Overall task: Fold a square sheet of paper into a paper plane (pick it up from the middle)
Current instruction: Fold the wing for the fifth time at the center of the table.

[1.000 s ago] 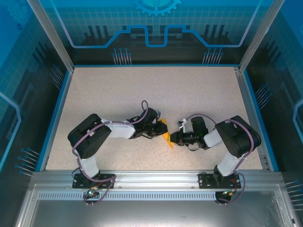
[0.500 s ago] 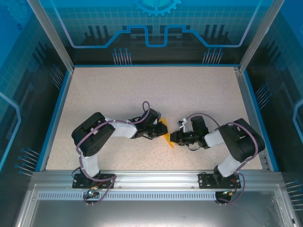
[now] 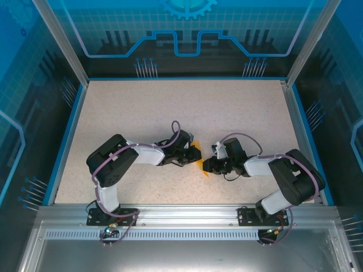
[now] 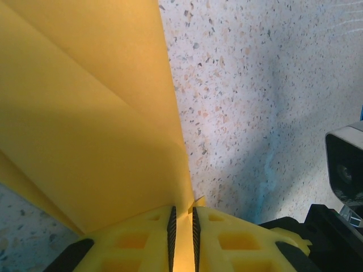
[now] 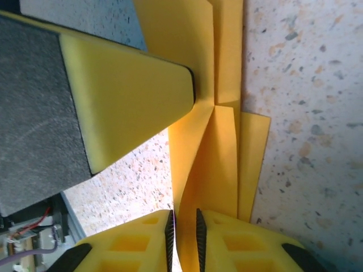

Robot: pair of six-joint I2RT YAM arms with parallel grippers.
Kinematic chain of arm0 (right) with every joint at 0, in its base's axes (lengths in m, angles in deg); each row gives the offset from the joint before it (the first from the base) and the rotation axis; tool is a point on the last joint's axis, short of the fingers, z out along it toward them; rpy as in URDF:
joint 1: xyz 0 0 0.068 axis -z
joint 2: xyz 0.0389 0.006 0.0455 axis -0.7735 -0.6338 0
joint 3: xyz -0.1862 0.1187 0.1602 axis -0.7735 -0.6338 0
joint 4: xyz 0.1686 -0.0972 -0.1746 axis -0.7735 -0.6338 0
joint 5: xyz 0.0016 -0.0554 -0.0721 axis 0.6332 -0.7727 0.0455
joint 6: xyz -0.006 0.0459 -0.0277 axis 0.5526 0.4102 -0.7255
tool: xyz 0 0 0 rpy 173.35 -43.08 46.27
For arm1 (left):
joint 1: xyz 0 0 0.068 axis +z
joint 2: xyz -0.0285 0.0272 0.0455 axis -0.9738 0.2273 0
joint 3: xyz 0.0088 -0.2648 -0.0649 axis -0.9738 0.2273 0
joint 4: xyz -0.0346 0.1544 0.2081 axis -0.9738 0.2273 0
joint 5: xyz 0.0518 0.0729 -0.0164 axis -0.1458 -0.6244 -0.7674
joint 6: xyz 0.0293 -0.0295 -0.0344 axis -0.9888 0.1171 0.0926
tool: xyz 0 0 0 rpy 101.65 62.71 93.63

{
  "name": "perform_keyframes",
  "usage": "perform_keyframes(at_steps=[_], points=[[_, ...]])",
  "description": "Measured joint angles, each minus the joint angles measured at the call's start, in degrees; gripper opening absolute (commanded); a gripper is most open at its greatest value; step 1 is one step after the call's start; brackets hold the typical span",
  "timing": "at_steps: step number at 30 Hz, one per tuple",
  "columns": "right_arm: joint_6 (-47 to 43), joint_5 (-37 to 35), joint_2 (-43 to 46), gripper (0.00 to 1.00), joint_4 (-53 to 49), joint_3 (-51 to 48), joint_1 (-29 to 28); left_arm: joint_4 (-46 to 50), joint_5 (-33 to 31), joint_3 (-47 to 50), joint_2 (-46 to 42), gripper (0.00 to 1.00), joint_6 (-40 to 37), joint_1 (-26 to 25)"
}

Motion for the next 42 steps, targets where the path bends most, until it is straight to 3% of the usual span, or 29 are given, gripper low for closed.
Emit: perform_keyframes(at_steps=[9, 18, 34, 42], points=[[0.79, -2.16, 1.03, 0.1, -1.03, -0.63, -0.57, -0.35, 0.85, 0.0, -1.29, 0.26, -0.63, 0.0], [6.86, 5.31, -0.92, 0.11, 9.11, -4.94, 5.01, -0.66, 0.39, 1.01, -9.68, 0.31, -3.02, 0.0], [9.27, 10.91, -4.04, 0.13, 11.8, -4.94, 7.74, -2.97, 0.79, 0.76, -1.11, 0.29, -2.89, -0.37], [7.43, 11.76, -4.09, 0.19, 9.75, -3.91, 7.85, -2.38, -0.33, -0.76, 0.24, 0.26, -2.73, -0.42]])
